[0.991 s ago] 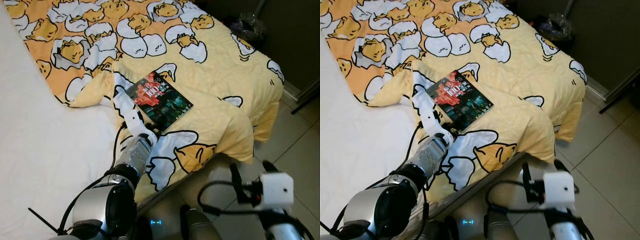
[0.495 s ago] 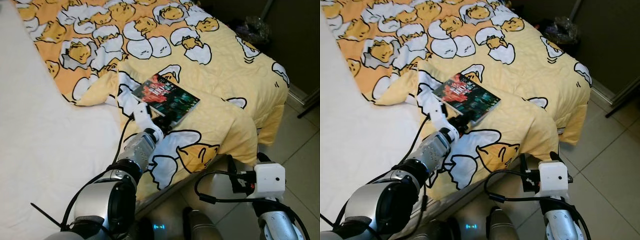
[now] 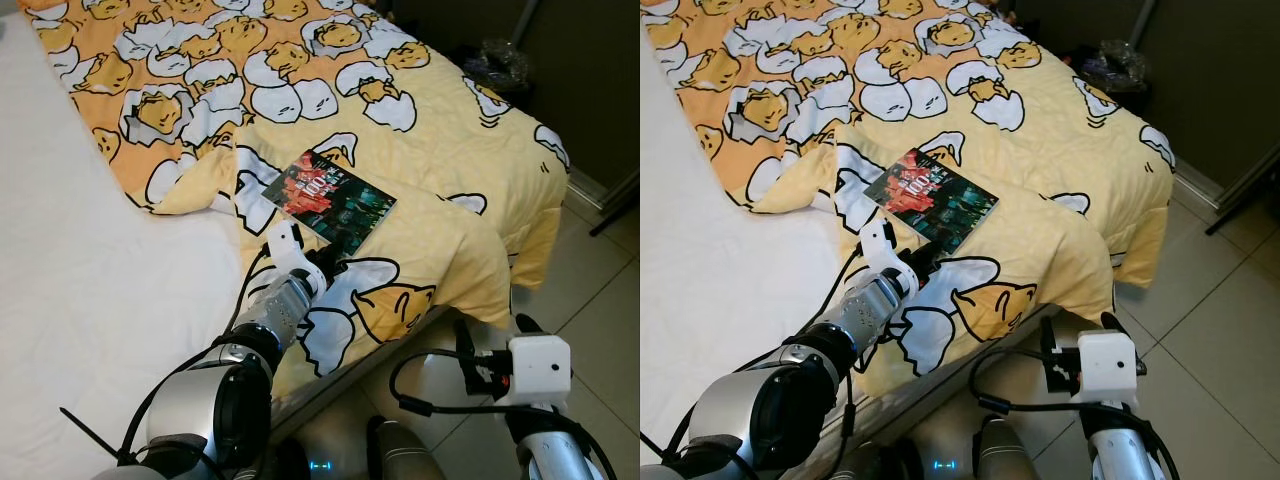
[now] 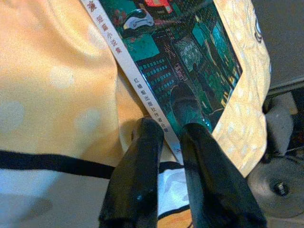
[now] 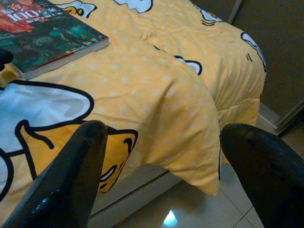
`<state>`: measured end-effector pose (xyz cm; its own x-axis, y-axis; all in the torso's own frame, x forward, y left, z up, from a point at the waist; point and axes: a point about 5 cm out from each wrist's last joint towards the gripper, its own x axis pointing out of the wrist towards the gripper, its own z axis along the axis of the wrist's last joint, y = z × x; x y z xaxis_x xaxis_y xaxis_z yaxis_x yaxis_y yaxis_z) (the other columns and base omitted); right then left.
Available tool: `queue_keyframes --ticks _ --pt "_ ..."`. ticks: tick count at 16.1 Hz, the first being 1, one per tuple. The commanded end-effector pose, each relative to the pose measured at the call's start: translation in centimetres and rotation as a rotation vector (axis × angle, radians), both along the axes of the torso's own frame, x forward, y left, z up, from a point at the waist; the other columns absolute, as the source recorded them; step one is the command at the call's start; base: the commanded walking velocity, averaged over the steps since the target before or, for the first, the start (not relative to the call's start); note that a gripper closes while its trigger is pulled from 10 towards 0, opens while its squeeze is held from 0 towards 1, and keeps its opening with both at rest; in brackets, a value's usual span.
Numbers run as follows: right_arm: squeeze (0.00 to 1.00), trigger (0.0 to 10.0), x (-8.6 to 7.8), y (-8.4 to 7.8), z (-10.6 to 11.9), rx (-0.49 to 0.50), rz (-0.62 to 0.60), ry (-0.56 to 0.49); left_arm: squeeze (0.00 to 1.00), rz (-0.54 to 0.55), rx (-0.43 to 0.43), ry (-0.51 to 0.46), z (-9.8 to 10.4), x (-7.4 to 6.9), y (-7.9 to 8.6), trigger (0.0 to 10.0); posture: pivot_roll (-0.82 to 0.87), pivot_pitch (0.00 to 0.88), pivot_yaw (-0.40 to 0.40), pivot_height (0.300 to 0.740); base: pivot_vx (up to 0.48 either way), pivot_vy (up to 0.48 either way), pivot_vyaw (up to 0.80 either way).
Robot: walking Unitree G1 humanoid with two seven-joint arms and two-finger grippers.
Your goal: Clean up the room
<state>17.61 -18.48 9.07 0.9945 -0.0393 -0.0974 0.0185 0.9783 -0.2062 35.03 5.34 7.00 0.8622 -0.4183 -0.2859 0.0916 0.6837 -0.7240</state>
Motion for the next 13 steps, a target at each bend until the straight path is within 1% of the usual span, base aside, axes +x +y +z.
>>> queue_keyframes --ticks 1,2,3,4,5,6,7,8,9,10,11,12,13 --pt "0.0 10.0 0.0 -0.3 -0.3 -0.006 -0.012 0.007 0.0 -0.102 -0.099 0.075 -1.1 -2.7 -5.7 0.0 -0.35 0.125 0.085 0.736 0.0 0.0 0.0" --pt "0.0 10.0 0.1 -0.3 -0.3 -0.006 -0.011 0.005 0.0 -0.11 -0.08 0.064 -1.0 -2.7 -5.7 0.0 -0.35 0.121 0.086 0.736 0.0 0.0 0.0" --pt "0.0 10.0 0.6 -0.1 0.0 -0.003 -0.007 -0.018 0.0 -0.206 0.137 -0.093 0.0 -2.2 -6.0 1.5 -0.35 0.098 0.089 0.736 0.0 0.0 0.0" --pt "0.0 10.0 0.9 -0.1 0.1 0.0 -0.008 -0.031 0.0 -0.244 0.232 -0.177 0.6 -1.9 -6.1 4.0 -0.35 0.098 0.089 0.736 0.0 0.0 0.0" --pt "0.0 10.0 1.6 -0.2 0.5 -0.003 -0.014 -0.059 1.0 -0.267 0.506 -0.452 2.5 -1.1 -5.7 10.0 -0.33 0.078 0.092 0.736 0.0 0.0 0.0" --pt "0.0 10.0 1.8 -0.3 0.6 -0.005 -0.015 -0.068 1.0 -0.271 0.593 -0.567 3.3 -1.0 -5.7 10.0 -0.33 0.078 0.092 0.736 0.0 0.0 0.0" --pt "0.0 10.0 2.7 -0.6 1.1 -0.015 -0.018 -0.097 1.0 -0.209 0.636 -0.734 4.8 -0.8 -4.4 10.0 -0.32 0.058 0.102 0.736 0.0 0.0 0.0" --pt "0.0 10.0 3.0 -0.6 1.2 -0.016 -0.018 -0.104 1.0 -0.187 0.633 -0.744 4.8 -0.7 -3.7 10.0 -0.31 0.053 0.106 0.736 0.0 0.0 0.0" --pt "0.0 10.0 3.2 -0.7 1.4 -0.017 -0.019 -0.113 1.0 -0.155 0.612 -0.725 4.5 -0.8 -2.5 10.0 -0.3 0.049 0.109 0.736 0.0 0.0 0.0" --pt "0.0 10.0 3.4 -0.7 1.6 -0.017 -0.023 -0.126 1.0 -0.096 0.583 -0.682 3.8 -1.2 0.1 10.0 -0.28 0.049 0.114 0.736 0.0 0.0 0.0" --pt "0.0 10.0 3.4 -0.8 1.6 -0.014 -0.029 -0.132 1.0 -0.078 0.59 -0.672 3.4 -1.7 1.5 10.0 -0.28 0.049 0.116 0.736 0.0 0.0 0.0" --pt "0.0 10.0 3.1 -0.7 1.5 -0.012 -0.038 -0.14 1.0 -0.059 0.615 -0.671 3.1 -2.9 3.8 10.0 -0.26 0.046 0.116 0.736 0.0 0.0 0.0" --pt "0.0 10.0 2.6 -0.8 1.5 -0.026 -0.058 -0.149 1.0 -0.066 0.657 -0.689 3.1 -4.0 5.0 10.0 -0.24 0.045 0.109 0.736 0.0 0.0 0.0"
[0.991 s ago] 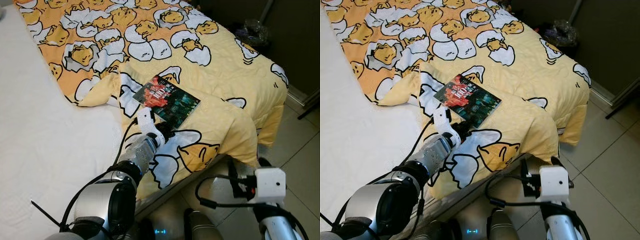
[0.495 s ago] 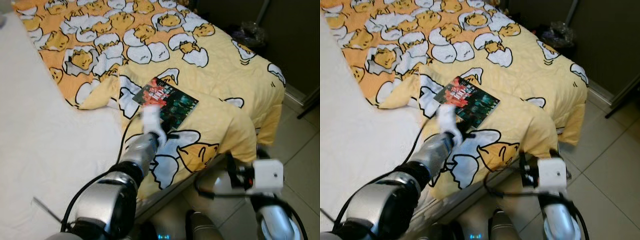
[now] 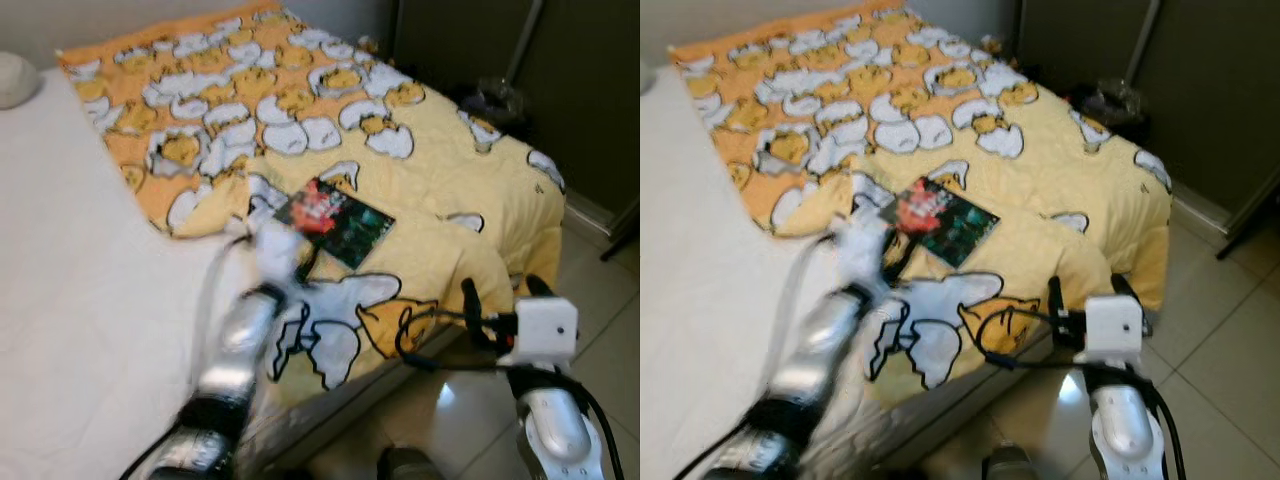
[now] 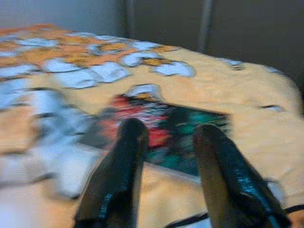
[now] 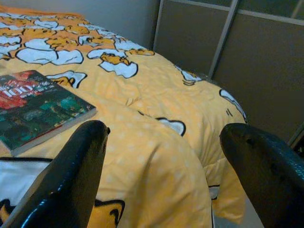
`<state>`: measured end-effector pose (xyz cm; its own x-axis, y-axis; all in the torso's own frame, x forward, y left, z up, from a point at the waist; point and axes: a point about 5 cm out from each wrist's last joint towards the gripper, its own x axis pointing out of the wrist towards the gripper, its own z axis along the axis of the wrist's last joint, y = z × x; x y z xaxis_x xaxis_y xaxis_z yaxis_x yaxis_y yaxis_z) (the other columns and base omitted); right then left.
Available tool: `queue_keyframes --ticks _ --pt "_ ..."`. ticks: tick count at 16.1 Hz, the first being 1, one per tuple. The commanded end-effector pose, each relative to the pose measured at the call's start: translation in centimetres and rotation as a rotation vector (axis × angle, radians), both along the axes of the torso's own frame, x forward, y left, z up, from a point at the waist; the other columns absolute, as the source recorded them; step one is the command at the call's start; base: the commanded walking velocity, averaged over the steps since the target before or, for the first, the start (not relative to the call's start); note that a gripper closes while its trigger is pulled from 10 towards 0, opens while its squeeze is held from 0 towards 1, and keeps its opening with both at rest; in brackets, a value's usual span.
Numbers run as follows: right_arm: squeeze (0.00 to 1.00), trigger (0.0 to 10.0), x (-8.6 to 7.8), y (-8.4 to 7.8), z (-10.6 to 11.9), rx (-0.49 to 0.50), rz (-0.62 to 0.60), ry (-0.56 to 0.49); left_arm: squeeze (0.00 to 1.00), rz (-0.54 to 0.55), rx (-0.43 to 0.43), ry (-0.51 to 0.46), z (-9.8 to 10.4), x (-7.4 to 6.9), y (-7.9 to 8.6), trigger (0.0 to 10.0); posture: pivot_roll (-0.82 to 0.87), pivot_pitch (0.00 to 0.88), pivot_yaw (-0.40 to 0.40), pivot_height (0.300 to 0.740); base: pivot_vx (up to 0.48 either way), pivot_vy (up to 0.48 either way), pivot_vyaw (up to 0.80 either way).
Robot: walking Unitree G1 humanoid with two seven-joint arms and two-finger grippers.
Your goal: Clean up the room
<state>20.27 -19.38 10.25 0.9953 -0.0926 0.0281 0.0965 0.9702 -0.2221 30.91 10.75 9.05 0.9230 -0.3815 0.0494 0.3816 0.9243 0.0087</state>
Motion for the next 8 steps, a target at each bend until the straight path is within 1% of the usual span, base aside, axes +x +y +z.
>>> queue_keyframes --ticks 1,2,3,4,5,6,7,8 --pt "0.0 10.0 -0.5 -0.1 0.4 0.002 -0.025 -0.035 1.0 -0.027 0.034 -0.031 1.0 -0.5 0.3 10.0 -0.22 0.036 0.107 0.736 0.0 0.0 0.0" --pt "0.0 10.0 -0.5 -0.1 0.4 0.002 -0.025 -0.035 1.0 -0.027 0.034 -0.031 1.0 -0.5 0.3 10.0 -0.22 0.036 0.107 0.736 0.0 0.0 0.0" --pt "0.0 10.0 -1.4 -0.3 0.5 0.014 -0.057 -0.051 1.0 0.084 -0.027 0.072 0.3 -1.6 2.4 10.0 -0.21 0.02 0.107 0.736 0.0 0.0 0.0" --pt "0.0 10.0 -1.9 -0.2 0.3 0.023 -0.059 -0.047 1.0 0.155 -0.064 0.151 -0.5 -2.6 3.5 10.0 -0.2 0.01 0.106 0.736 0.0 0.0 0.0" --pt "0.0 10.0 -1.9 -0.2 0.1 0.028 -0.064 -0.044 1.0 0.187 -0.086 0.185 -1.0 -3.0 3.7 10.0 -0.2 0.0 0.105 0.736 0.0 0.0 0.0" --pt "0.0 10.0 -1.7 -0.3 0.0 0.038 -0.068 -0.044 1.0 0.206 -0.107 0.199 -1.0 -3.1 3.7 10.0 -0.2 0.0 0.104 0.736 0.0 0.0 0.0" --pt "0.0 10.0 -1.4 -0.2 -0.1 0.039 -0.06 -0.045 1.0 0.196 -0.107 0.184 -0.7 -3.0 3.3 10.0 -0.2 0.0 0.104 0.736 0.0 0.0 0.0" --pt "0.0 10.0 -1.0 0.0 0.0 0.036 -0.045 -0.051 1.0 0.175 -0.105 0.172 -0.5 -2.6 2.7 10.0 -0.21 0.0 0.106 0.736 0.0 -0.48 0.0"
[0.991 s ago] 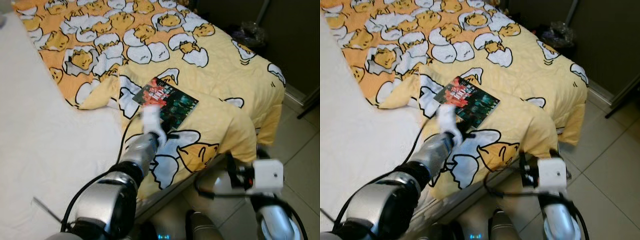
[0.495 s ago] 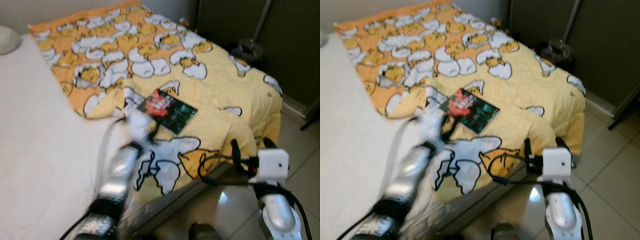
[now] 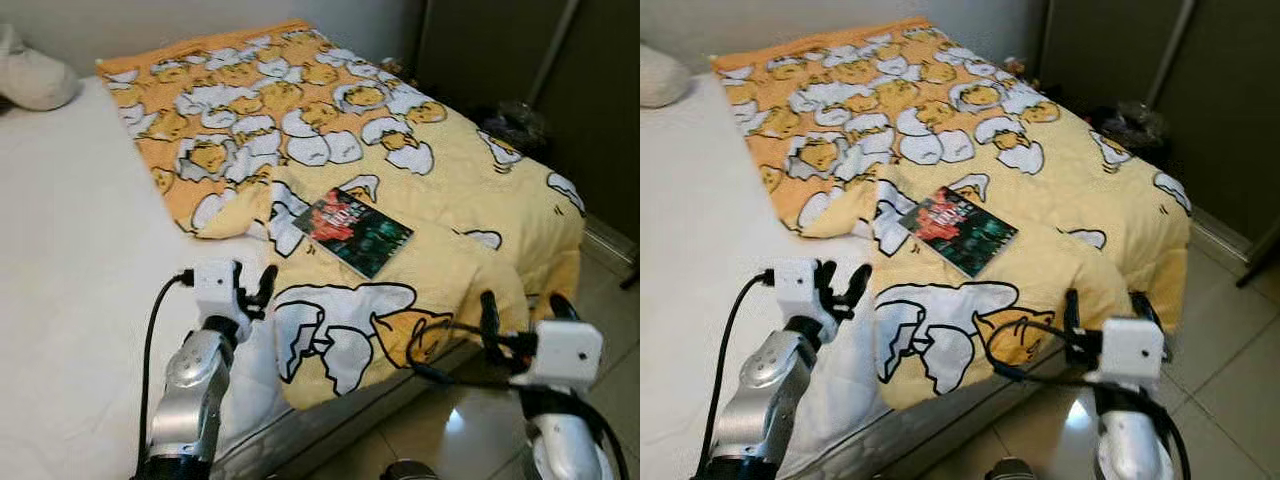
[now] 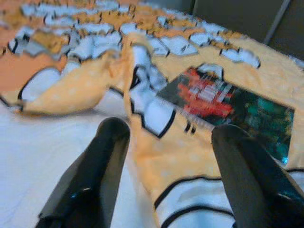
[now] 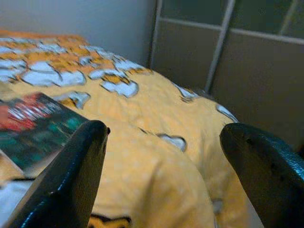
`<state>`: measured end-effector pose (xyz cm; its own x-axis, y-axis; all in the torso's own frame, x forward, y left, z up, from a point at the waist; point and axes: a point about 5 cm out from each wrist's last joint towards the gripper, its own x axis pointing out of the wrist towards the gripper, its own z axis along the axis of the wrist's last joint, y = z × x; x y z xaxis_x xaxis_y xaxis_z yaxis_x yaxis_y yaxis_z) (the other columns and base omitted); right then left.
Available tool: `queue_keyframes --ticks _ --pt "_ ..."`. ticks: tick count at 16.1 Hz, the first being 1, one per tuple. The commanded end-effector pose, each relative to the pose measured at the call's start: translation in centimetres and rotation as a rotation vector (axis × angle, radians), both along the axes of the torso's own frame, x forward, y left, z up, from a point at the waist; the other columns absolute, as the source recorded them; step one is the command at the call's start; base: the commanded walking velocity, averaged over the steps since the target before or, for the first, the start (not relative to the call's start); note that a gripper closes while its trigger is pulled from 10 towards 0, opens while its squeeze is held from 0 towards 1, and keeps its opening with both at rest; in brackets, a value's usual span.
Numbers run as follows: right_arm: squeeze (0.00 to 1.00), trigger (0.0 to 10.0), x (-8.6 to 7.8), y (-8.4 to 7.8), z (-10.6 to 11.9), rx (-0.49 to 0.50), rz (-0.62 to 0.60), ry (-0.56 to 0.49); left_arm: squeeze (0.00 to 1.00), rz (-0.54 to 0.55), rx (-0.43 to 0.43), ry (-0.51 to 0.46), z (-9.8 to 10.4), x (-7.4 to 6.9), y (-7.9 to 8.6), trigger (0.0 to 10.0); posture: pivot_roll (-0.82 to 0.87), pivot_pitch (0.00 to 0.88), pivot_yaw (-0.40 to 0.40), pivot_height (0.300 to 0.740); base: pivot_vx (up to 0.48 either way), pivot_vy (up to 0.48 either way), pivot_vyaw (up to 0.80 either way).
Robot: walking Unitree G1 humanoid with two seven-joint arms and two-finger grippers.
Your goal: Clean up the room
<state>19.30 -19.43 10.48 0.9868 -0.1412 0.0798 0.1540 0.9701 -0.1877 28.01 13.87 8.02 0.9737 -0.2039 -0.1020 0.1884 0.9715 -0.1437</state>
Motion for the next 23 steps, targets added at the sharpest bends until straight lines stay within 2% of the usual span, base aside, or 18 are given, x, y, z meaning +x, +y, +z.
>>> queue_keyframes --ticks 1,3,9,12,13,14,16,17,20,23 --pt "0.0 10.0 0.3 0.1 -0.2 0.002 0.014 -0.002 1.0 -0.032 -0.007 -0.016 0.6 0.5 -0.9 10.0 -0.21 0.0 0.106 0.736 0.0 -0.454 0.0" --pt "0.0 10.0 1.3 0.0 0.2 -0.007 0.03 -0.018 1.0 -0.063 -0.027 0.015 0.7 1.1 -1.8 10.0 -0.22 0.0 0.104 0.736 0.126 -0.416 0.0" --pt "0.0 10.0 1.5 0.3 -0.2 -0.005 0.048 -0.004 1.0 -0.035 -0.032 0.056 0.2 1.3 -2.0 10.0 -0.22 0.009 0.095 0.736 0.25 -0.407 0.0" --pt "0.0 10.0 1.7 0.4 -0.2 -0.002 0.057 -0.003 1.0 -0.072 -0.024 0.048 0.4 1.4 -2.4 10.0 -0.22 0.017 0.095 0.736 0.252 -0.405 0.0" --pt "0.0 10.0 1.7 0.4 -0.3 -0.003 0.062 -0.002 0.95 -0.073 -0.001 0.036 0.5 1.7 -2.4 10.0 -0.22 0.018 0.095 0.736 0.446 0.0 0.0" --pt "0.0 10.0 1.7 0.4 -0.3 -0.005 0.066 -0.001 0.0 -0.053 -0.008 0.053 0.4 2.1 -2.3 10.0 -0.22 0.025 0.093 0.736 0.0 0.0 0.0" --pt "0.0 10.0 1.7 0.5 -0.4 -0.004 0.069 0.004 0.0 -0.03 -0.022 0.084 0.2 2.7 -2.2 10.0 -0.22 0.033 0.092 0.736 0.0 0.0 0.0" --pt "0.0 10.0 1.4 0.7 -0.4 -0.01 0.081 0.013 0.0 0.021 -0.11 0.143 -0.2 3.4 -2.3 10.0 -0.22 0.05 0.088 0.736 0.0 0.0 0.0" --pt "0.0 10.0 0.9 1.1 -0.6 -0.015 0.116 0.037 0.0 0.037 -0.193 0.233 -1.3 4.7 -4.0 10.0 -0.24 0.089 0.073 0.736 0.0 0.0 0.22" --pt "0.0 10.0 0.0 0.8 -0.7 -0.017 0.092 0.063 0.0 0.036 -0.249 0.319 -2.0 5.8 -5.1 10.0 -0.27 0.12 0.071 0.736 0.0 0.0 0.41"
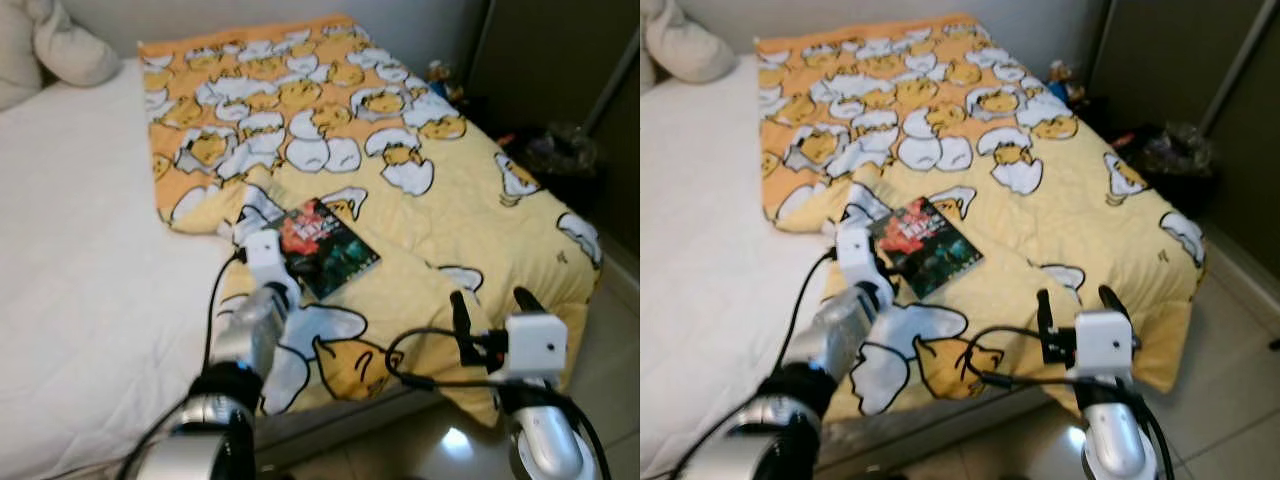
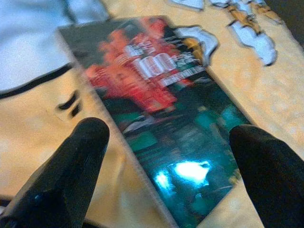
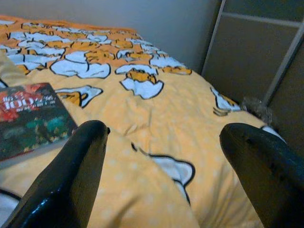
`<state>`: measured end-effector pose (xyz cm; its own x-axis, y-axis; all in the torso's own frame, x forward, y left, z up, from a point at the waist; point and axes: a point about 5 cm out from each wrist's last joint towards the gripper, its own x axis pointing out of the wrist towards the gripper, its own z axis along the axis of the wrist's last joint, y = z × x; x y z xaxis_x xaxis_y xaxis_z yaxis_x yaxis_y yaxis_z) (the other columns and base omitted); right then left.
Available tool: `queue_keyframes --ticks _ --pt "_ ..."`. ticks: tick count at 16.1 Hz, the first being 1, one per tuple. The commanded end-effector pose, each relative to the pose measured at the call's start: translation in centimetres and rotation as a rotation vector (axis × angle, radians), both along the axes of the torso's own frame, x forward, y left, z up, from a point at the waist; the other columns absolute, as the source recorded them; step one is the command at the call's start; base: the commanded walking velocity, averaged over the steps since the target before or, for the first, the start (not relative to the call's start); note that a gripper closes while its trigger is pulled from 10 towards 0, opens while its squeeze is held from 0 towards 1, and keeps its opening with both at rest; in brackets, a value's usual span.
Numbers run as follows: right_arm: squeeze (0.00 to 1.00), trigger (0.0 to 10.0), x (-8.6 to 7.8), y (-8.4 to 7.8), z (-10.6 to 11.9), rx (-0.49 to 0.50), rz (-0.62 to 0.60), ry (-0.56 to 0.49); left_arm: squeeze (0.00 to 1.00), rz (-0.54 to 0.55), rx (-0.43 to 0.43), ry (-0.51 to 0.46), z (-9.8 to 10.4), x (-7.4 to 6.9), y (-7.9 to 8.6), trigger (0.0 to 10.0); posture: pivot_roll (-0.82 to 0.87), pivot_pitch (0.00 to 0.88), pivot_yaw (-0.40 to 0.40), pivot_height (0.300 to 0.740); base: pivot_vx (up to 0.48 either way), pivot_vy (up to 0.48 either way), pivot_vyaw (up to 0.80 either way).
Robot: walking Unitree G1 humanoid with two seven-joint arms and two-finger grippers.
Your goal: Clean up the room
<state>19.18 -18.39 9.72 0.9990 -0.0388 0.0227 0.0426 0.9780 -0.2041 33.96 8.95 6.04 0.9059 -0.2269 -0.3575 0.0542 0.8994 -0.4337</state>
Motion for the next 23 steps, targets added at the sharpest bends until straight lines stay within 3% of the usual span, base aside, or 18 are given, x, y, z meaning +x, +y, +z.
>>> queue_keyframes --ticks 1,3,6,10,11,12,14,15,16,20,22,23 --pt "0.0 10.0 -0.4 -0.3 0.3 -0.003 -0.014 0.008 0.0 -0.003 -0.055 0.037 -0.2 0.1 -0.9 10.0 -0.29 0.137 0.074 0.736 0.0 0.0 0.0" --pt "0.0 10.0 -1.3 -0.3 0.5 -0.01 -0.013 0.021 0.0 0.037 -0.119 0.081 -0.5 0.4 -1.1 10.0 -0.33 0.165 0.067 0.736 0.0 0.0 0.0" --pt "0.0 10.0 -2.4 -0.3 0.5 -0.015 -0.014 0.045 0.0 0.034 -0.131 0.117 -1.0 0.2 -1.7 10.0 -0.34 0.199 0.063 0.736 0.0 0.0 0.0" --pt "0.0 10.0 -3.4 0.1 0.4 0.0 -0.025 0.076 0.0 0.077 -0.123 0.139 -1.5 0.1 -0.9 10.0 -0.34 0.226 0.073 0.736 0.0 0.0 0.0" --pt "0.0 10.0 -3.4 0.1 0.4 0.0 -0.025 0.077 0.0 0.087 -0.147 0.14 -1.5 0.1 -0.9 10.0 -0.34 0.228 0.073 0.736 0.0 0.0 0.0" --pt "0.0 10.0 -3.4 -0.1 0.5 -0.002 -0.03 0.08 0.0 0.103 -0.23 0.131 -1.1 0.3 -1.2 10.0 -0.35 0.228 0.072 0.736 0.0 0.0 0.0" --pt "0.0 10.0 -3.5 -0.2 0.5 -0.004 -0.036 0.085 0.0 0.093 -0.257 0.117 -0.8 0.5 -1.5 10.0 -0.35 0.226 0.068 0.736 0.0 0.0 0.0" --pt "0.0 10.0 -3.6 -0.2 0.5 -0.006 -0.036 0.088 0.0 0.085 -0.258 0.114 -0.7 0.5 -1.8 5.9 -0.35 0.223 0.064 0.736 0.0 0.0 0.0" --pt "0.0 10.0 -3.6 -0.2 0.5 -0.008 -0.034 0.09 0.0 0.081 -0.266 0.113 -0.9 0.3 -2.0 0.0 -0.36 0.221 0.062 0.736 0.0 0.0 0.0" --pt "0.0 10.0 -3.7 -0.4 0.5 -0.012 -0.034 0.098 0.0 0.109 -0.442 0.126 -1.2 0.0 -2.2 0.0 -0.37 0.21 0.053 0.736 0.0 0.0 0.0" --pt "0.0 10.0 -3.9 -0.3 0.4 -0.011 -0.033 0.105 0.0 0.176 -0.555 0.125 -0.9 0.3 -1.8 0.0 -0.37 0.203 0.052 0.736 0.0 0.0 0.0" --pt "0.0 10.0 -3.8 -0.3 0.3 -0.008 -0.03 0.109 0.0 0.138 -0.562 0.105 -0.7 0.2 -2.3 0.0 -0.36 0.198 0.048 0.736 0.0 0.0 0.0"
